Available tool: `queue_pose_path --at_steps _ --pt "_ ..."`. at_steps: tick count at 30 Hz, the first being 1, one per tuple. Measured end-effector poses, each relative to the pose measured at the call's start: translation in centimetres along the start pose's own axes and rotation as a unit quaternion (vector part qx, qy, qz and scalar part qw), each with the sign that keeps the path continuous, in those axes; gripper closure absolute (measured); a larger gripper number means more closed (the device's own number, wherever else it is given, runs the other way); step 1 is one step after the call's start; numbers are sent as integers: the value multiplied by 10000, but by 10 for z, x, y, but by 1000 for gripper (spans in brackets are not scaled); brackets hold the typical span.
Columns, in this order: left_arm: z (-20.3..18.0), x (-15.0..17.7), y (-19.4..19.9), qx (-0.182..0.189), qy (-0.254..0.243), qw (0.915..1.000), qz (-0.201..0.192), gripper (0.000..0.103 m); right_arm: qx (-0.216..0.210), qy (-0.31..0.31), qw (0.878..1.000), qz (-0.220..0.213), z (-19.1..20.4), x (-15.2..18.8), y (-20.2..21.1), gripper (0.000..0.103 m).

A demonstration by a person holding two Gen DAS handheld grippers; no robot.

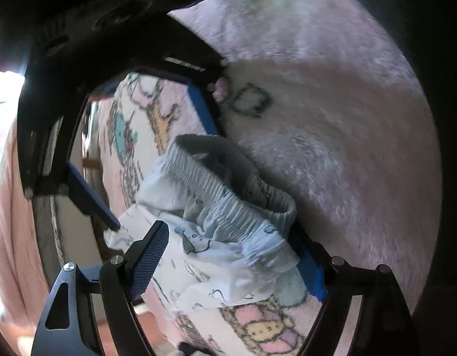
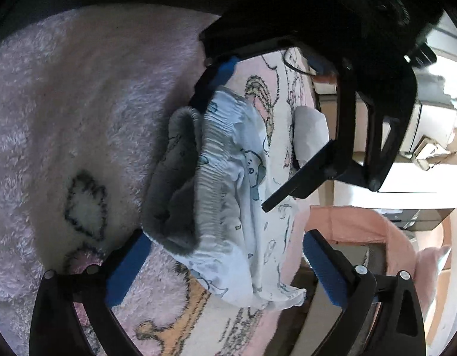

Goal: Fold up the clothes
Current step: 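Grasp the elastic cuffs with the right tool while the left tool grasps beside it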

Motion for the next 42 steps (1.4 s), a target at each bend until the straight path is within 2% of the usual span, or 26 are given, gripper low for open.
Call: queue_pose_path --at_steps 4,7,10,13,17,25,27,28,30,32,37,40,42 --pt "1 -6 -3 -327 212 9992 67 21 102 115 9999 -14 5 0 5 0" --pt "-2 -7 -2 -524 112 9985 115 21 278 282 9992 -12 12 -1 11 0" --pt "-4 -1 -2 -590 169 9979 180 20 288 242 9993 -2 13 -1 13 1" --pt "-1 -2 -3 -618 398 9969 283 15 286 261 9992 29 17 -1 16 4" --pt "2 2 -2 -593 783 9941 458 13 306 344 9989 75 24 -2 20 9" --pt "-2 -5 6 -740 546 9947 461 13 147 427 9988 170 39 -3 28 28" --pt "-4 -5 8 -758 490 9948 468 13 16 448 9988 215 45 -3 30 46" --pt "-4 -5 9 -737 498 9949 475 13 -45 494 9985 242 49 -3 31 52" --pt "-3 -5 12 -667 550 9950 494 16 -124 617 9976 300 57 -3 33 63" --pt "-3 -5 14 -562 593 9953 511 20 -145 700 9968 348 62 -4 34 66" --pt "5 10 -3 -376 611 9962 488 29 -492 291 9976 379 62 -5 38 73" --pt "5 11 0 -201 654 9966 451 42 -678 90 9970 365 63 -4 40 79" --pt "4 12 0 -65 661 9969 431 57 -760 -13 9964 366 65 -4 42 81"
Point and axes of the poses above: each gripper's, at about its wrist camera, not at the fingertips, and y roughly against the way its jaws point, z to its left, x to its underside, the point moved 7 cm from there along -y, roughly the way its jaws point, and after that the axes turned 13 degrees about -x, right-handed, at the moved point
